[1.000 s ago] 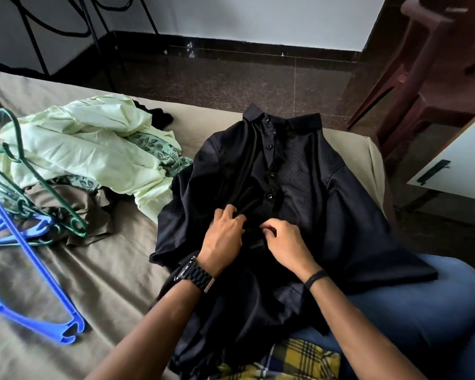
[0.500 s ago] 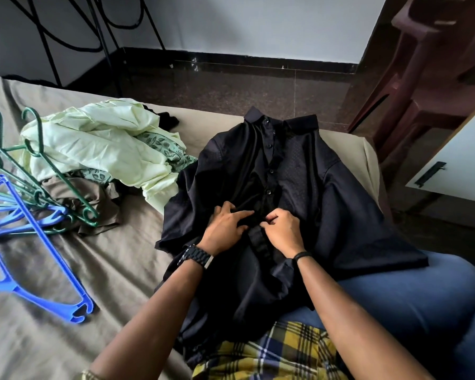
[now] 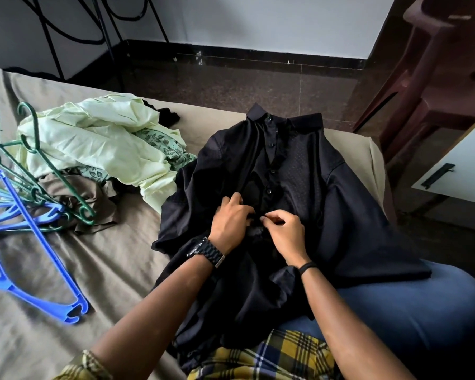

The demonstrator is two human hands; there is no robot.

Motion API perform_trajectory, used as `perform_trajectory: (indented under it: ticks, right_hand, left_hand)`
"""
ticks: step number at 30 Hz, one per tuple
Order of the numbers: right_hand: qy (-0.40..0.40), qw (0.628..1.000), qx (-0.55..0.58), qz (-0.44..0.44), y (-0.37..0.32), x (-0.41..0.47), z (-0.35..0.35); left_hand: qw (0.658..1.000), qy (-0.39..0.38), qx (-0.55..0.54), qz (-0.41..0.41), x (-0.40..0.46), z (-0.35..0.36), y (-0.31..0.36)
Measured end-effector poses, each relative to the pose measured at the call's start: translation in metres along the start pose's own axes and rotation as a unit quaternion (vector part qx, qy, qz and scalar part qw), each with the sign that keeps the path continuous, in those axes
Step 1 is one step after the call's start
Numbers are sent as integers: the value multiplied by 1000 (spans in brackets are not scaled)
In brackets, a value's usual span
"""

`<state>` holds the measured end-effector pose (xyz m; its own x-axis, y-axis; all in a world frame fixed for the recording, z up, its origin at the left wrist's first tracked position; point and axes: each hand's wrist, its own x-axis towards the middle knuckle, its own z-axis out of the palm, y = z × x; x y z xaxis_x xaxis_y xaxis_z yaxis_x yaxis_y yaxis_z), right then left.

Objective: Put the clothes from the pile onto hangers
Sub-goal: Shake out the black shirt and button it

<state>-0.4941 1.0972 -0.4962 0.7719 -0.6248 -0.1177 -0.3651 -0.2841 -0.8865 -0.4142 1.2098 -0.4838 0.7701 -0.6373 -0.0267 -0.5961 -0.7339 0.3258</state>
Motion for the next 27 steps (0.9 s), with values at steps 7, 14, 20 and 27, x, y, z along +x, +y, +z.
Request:
perform_trajectory:
  ticks: [7,14,20,27]
  right_hand:
    - [-3,1000,18,15,0,1,2]
    - [-31,998,11,60,0,10,4]
    - [-39,990,98,93,-3,9,4]
    - [37,991,130,17,-20,1,-5]
  left_hand:
    - [994,90,42,43,-9,9,9]
    - [990,28,-128,-61,6,7,2]
    - [996,2,-84,-40,4,11,4]
    - [968,80,-228,-61,4,-8,9]
